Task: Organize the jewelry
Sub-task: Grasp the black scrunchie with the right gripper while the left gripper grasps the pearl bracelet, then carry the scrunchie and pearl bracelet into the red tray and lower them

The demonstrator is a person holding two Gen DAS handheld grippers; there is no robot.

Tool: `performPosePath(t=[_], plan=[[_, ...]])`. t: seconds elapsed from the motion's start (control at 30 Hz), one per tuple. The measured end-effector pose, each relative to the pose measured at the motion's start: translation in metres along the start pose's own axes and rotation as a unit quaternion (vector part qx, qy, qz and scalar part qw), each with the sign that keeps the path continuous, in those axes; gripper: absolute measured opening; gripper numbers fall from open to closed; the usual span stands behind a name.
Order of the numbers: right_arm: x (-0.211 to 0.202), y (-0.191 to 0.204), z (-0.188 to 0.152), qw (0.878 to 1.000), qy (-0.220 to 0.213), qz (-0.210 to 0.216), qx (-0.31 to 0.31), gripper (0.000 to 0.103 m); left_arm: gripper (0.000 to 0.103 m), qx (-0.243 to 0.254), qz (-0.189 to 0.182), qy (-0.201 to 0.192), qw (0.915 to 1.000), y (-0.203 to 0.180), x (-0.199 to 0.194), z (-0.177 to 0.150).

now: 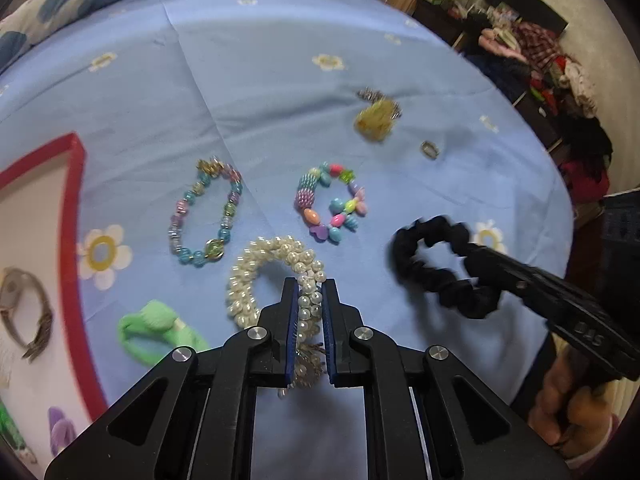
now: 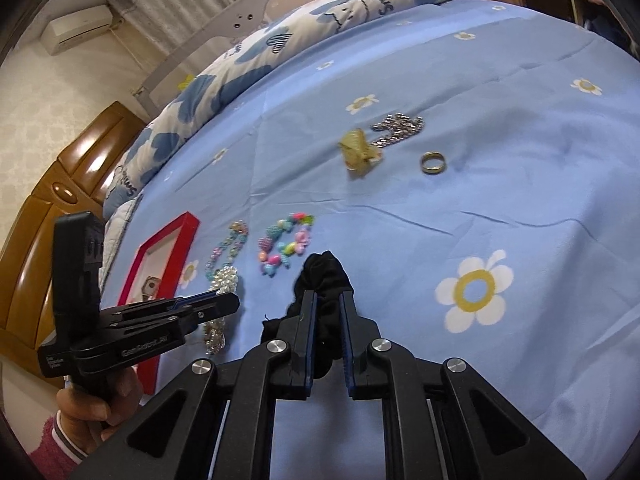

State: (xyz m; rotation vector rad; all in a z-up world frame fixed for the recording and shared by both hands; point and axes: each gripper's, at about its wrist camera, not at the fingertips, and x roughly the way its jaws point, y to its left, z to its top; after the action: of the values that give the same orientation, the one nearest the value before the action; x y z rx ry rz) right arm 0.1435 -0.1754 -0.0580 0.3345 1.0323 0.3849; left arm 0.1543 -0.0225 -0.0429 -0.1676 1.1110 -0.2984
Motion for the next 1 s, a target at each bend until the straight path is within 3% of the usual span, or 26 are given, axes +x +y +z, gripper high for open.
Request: performPosePath(t=[0.57,1.0], plan=[[0.004,0.071,-0.002,0.997,0.005,0.065,-0.049,0.01,0.009,-0.086,-0.003,-0.079,0.9932,0.044,-0.091,-0.033],[0.025,0.137,-0.008,0.989,0.025,0.113,-0.093,0.01,0.009,-0.144,0.032,-0.11,0.983,0.097,-0.133,-0.063]])
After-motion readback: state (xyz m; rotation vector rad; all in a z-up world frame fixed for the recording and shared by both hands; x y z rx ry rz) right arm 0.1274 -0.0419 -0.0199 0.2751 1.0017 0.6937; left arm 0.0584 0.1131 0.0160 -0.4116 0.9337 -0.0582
